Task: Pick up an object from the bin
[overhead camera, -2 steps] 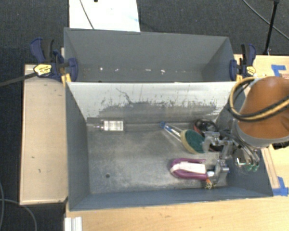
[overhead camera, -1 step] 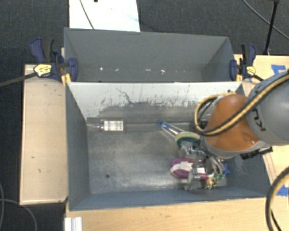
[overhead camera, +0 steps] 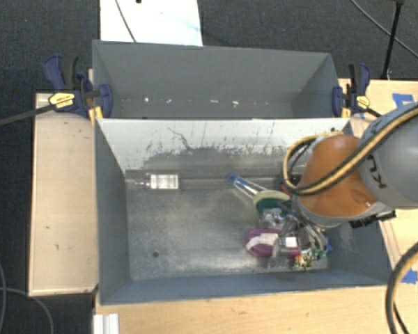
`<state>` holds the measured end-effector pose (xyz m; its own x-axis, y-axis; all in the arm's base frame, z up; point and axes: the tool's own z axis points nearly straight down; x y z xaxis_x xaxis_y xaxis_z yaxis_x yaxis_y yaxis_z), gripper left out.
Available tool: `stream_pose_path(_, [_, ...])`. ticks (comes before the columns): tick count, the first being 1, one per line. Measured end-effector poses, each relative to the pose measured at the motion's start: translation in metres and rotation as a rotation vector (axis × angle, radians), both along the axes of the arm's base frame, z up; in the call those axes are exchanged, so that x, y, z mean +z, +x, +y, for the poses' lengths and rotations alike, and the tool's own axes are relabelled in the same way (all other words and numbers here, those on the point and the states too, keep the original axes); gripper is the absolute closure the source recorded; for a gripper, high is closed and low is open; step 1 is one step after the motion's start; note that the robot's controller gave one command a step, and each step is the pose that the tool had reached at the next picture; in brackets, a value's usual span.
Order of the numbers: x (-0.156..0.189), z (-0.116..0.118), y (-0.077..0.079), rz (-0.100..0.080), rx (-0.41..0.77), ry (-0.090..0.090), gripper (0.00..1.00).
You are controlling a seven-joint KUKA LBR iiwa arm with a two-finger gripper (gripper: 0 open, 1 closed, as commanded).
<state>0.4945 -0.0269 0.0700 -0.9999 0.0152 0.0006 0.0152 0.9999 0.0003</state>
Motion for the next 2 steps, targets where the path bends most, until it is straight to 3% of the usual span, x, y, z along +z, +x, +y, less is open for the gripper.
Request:
stream_pose_path(1, [0.061,-0.028,0.003,-0.005,0.247,-0.002,1.0])
stream_pose_path(2, [0.152,-0.03,0.041,-0.013,0.239,-0.003,1.0])
